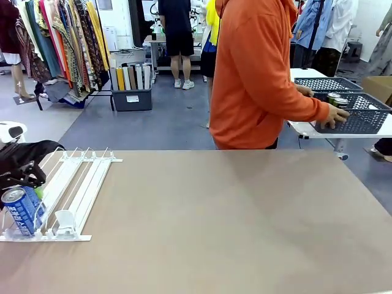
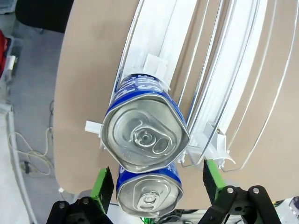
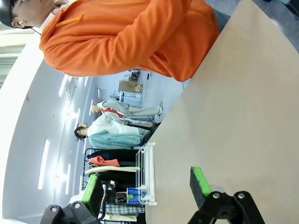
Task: Retrieve and store the cans from the dispenser.
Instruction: Pick up one can from the Automatic Can Dispenser and place it in the middle of the table.
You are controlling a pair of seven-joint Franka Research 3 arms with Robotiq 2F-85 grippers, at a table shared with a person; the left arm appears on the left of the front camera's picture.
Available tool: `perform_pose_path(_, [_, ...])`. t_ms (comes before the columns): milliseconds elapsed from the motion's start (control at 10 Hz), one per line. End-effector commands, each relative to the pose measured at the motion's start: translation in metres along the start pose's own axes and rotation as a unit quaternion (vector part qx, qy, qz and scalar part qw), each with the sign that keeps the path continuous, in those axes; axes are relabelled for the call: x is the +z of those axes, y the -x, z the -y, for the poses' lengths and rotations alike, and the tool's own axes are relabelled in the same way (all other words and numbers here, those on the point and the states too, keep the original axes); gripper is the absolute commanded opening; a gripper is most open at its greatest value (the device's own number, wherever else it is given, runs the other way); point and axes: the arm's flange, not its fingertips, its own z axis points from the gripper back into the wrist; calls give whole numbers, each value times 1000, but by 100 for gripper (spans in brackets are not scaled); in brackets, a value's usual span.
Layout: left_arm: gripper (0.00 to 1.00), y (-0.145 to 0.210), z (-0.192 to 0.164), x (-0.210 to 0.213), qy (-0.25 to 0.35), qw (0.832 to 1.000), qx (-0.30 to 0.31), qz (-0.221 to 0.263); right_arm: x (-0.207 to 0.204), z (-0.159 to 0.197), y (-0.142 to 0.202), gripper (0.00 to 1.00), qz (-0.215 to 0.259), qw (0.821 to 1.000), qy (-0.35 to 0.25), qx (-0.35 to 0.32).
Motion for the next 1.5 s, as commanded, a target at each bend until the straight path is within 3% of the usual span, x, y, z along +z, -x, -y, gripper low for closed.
perform_pose_path(0, [61,-2,0,-4,3,1000,-9,0,2,-3,-1,100,-2,1000,-2,1])
perform_pose_path(100, [1,0,0,-4,1,1000,-8,-11,2,-3,-1,100,-2,1000,-2,1])
perform_pose_path(900, [0,5,7,7,-14,1000,-5,10,2,-3,-1,100,-2,1000,-2,1])
perform_pose_path(1000, [0,13,11,23,-2,1000,-10,22,2,-3,-1,100,-2,1000,-2,1])
perform_pose_path(1100, [0,30,18,64,-31,998,-1,54,2,-3,-1,100,-2,1000,-2,1])
perform_pose_path(1400, [0,69,23,158,-32,997,-10,68,2,-3,-1,100,-2,1000,-2,1])
